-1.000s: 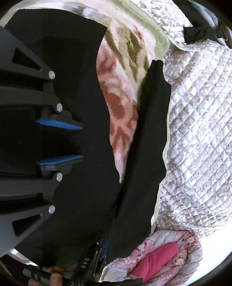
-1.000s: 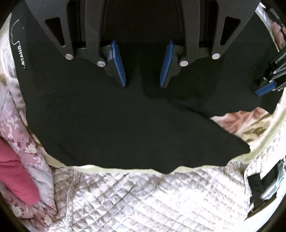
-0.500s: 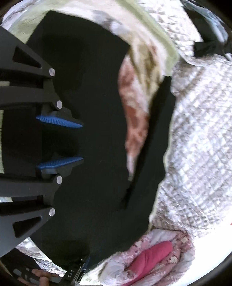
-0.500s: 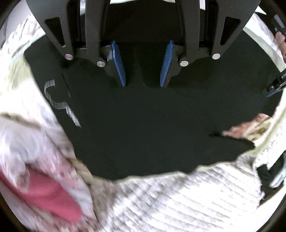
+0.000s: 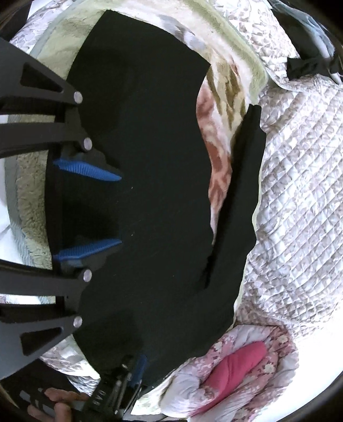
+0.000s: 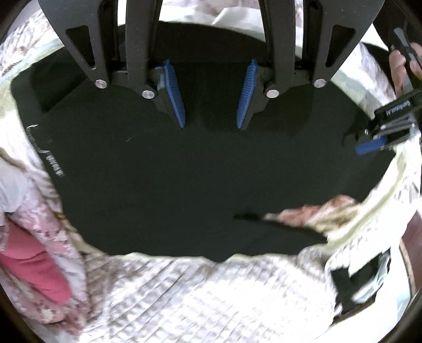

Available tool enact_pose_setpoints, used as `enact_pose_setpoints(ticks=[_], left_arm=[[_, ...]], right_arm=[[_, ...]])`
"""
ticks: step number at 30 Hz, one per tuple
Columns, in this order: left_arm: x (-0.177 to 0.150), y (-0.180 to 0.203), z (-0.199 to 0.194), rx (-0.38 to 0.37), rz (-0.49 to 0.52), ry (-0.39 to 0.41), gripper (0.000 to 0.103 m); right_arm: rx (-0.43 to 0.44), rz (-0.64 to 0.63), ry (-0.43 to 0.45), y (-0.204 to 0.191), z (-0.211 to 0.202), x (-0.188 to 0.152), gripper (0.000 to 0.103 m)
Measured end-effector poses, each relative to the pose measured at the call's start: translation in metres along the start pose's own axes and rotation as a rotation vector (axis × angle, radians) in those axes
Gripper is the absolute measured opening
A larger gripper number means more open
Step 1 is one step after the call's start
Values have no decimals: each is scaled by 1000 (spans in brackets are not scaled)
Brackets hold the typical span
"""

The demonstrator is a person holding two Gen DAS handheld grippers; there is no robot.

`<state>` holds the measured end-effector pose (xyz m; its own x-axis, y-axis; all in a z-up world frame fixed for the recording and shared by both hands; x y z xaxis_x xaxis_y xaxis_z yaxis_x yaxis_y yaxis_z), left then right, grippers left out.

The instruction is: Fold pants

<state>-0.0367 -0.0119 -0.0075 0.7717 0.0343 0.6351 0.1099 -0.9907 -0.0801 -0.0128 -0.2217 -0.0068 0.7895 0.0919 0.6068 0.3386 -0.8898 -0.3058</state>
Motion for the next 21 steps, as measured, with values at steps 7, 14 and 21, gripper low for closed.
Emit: enact_pose_setpoints(ticks=[7,14,21], left_arm=[[2,3,-2,7,9,0,50],[15,7,-5,7,34,12,50],[39,6,2,-5,70,6,50]], right_arm=[[5,-11,15,-5,-4,3,47],[28,0,-3,-9,-4,12,47],[59,-26,-24,-2,-7,38,55]])
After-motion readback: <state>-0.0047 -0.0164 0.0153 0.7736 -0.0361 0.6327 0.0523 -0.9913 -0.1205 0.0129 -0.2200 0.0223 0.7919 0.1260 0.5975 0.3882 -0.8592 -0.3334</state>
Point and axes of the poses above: each gripper's, at about its wrist camera, not at the fingertips, and z roughly the way its jaws point, y to its right, x to its top, the point moved 3 cm from there along z, roughly the way its jaws point, and after that the axes turned 15 degrees about x, right-handed, at the moved point
